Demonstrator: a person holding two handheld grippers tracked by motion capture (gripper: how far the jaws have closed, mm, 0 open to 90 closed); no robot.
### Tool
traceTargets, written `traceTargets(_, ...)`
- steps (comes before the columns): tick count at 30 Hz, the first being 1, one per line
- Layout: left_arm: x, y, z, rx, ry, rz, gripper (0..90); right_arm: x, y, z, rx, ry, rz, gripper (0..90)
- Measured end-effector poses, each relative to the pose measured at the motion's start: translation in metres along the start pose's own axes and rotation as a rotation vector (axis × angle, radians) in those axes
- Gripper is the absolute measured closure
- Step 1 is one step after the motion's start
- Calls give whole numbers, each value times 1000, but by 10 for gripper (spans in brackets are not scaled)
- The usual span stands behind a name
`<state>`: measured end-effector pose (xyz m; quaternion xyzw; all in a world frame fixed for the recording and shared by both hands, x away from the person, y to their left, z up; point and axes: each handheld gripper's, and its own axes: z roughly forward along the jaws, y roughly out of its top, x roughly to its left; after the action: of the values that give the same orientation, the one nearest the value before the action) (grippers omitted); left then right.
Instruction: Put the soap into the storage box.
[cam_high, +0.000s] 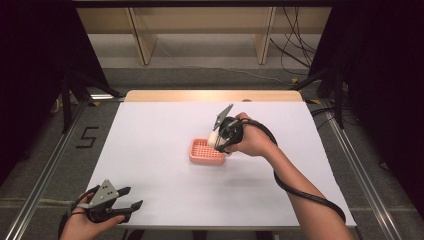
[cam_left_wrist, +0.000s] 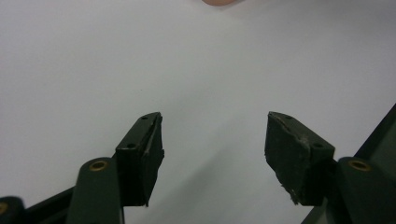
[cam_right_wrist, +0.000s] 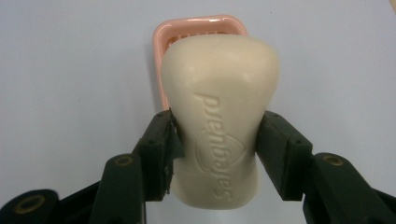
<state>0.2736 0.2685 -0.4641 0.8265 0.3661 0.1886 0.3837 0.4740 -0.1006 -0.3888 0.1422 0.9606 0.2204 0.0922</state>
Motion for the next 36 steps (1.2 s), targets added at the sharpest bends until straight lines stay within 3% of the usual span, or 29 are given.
traceTargets(2,-1,-1,2,-9,9,-26,365,0,1,1,5,-4,-4,498)
traceTargets(3,-2,-1,1,-13,-7,-30,365,0,2,1,8,0,-10,498)
traceTargets(4,-2,-1,1,-13,-7,-30,364,0,2,1,8,0,-10,498)
traceTargets(5,0,0,0,-10,4,-4,365,0,3,2,13,1,-15,498)
traceTargets(8,0,0,0,-10,2,-5,365,0,5,2,20,8,-13,498)
traceTargets(9,-2,-1,1,-15,-6,-34,365,-1,5,3,21,5,-23,498)
traceTargets(12,-2,0,1,-15,-7,-32,365,0,7,4,16,-2,-22,498)
traceTargets(13,-1,0,0,-5,-4,-3,365,0,8,4,16,-1,-21,498)
traceTargets(15,-1,0,0,-11,-1,-6,365,1,9,4,31,-1,-2,498)
traceTargets(16,-2,-1,1,-14,-6,-32,364,1,10,4,23,1,1,498)
traceTargets(17,-2,-1,1,-11,-7,-30,365,-1,10,6,5,6,-29,498)
traceTargets(18,-2,0,1,-13,-6,-30,364,0,11,6,5,2,-30,498)
traceTargets(19,-1,1,0,-1,-9,-3,365,0,12,7,12,-2,-30,498)
traceTargets(21,0,1,0,-2,-10,-3,365,0,13,7,20,0,-24,498)
traceTargets(22,-2,0,1,-17,-6,-33,365,2,14,6,34,-2,-8,498)
traceTargets(23,-2,0,1,-16,-8,-32,365,2,15,6,34,-2,-7,498)
traceTargets(26,0,1,-1,-6,-14,-1,365,0,18,8,21,2,-34,498)
traceTargets(28,0,1,-1,-8,-10,0,365,0,18,8,32,7,-25,498)
traceTargets(31,-1,1,-1,-15,-5,-2,365,-1,21,10,22,-4,-59,498)
traceTargets(33,0,1,-1,-14,-5,-2,365,0,22,10,42,3,-35,498)
traceTargets(36,0,1,0,-13,-5,-2,365,0,24,12,37,4,-54,498)
